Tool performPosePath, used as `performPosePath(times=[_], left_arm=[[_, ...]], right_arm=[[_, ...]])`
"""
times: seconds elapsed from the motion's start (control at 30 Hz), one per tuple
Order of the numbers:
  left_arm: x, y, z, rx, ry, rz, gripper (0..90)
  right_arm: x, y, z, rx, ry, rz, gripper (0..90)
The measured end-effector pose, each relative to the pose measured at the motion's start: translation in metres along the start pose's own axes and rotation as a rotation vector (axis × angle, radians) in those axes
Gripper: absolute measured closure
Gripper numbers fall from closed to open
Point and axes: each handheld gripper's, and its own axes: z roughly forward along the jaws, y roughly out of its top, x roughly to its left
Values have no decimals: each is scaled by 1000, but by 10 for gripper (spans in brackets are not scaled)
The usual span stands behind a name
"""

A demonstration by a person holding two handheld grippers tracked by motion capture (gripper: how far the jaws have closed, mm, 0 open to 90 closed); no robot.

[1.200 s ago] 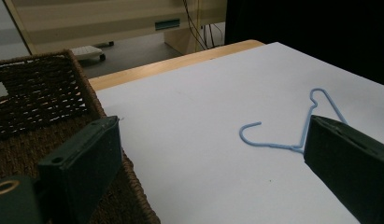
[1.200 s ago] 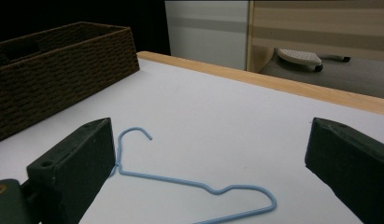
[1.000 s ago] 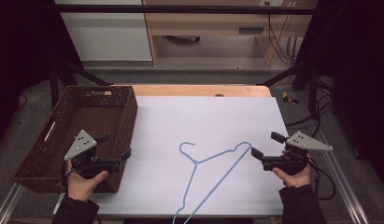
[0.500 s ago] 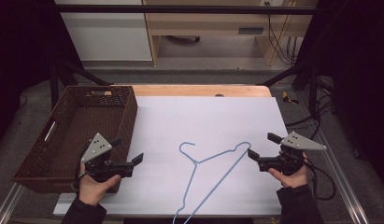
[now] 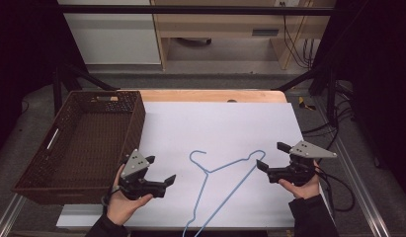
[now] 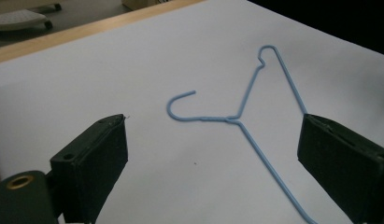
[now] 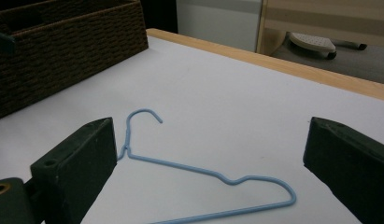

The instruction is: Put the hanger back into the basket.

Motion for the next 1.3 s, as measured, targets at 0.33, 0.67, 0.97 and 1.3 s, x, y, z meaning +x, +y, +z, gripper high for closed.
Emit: performPosePath(times=[0.33,0.67,0.97,1.3], left_arm=[[-27,-7,35,108,-53,43,110],[-41,-6,68,181,-73,29,185],[-50,-9,98,242,-40,41,317],[-59,-19,111,250,-31,80,436]], right_arm=[[6,-3,10,21,18,-8,33],[9,-4,16,34,22,-6,36],[9,-4,16,31,23,-8,36],[11,-5,20,45,27,-11,34]])
